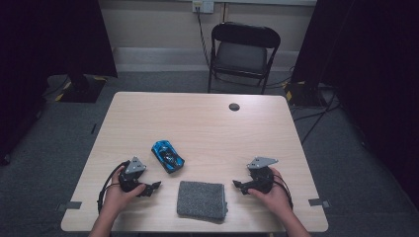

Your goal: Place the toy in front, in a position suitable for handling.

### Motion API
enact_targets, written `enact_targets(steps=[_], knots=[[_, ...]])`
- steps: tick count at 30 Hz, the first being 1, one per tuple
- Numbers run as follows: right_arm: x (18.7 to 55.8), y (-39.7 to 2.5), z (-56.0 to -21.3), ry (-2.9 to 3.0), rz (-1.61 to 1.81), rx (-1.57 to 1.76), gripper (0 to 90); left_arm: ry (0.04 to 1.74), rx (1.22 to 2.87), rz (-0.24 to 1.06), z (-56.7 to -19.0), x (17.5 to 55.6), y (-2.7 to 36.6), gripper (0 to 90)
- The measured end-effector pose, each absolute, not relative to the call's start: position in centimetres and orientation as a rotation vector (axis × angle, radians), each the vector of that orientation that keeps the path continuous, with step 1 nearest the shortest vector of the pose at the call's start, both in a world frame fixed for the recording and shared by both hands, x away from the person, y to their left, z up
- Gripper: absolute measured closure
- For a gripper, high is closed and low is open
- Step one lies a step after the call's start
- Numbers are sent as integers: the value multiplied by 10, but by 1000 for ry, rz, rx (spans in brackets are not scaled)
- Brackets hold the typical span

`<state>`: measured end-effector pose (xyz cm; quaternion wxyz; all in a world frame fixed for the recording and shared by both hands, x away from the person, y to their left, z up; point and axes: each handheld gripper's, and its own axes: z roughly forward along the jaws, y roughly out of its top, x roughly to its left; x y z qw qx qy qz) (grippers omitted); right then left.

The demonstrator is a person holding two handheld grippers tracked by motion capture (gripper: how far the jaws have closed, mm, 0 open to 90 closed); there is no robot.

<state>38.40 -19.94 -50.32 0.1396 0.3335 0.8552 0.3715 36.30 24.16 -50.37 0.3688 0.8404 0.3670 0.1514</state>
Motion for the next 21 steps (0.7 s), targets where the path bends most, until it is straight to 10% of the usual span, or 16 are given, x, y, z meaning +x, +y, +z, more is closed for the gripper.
enact_targets(steps=[21], knots=[[397,-187,-484,2491,1063,1037,215,948,2156,391,-504,363,241,113]])
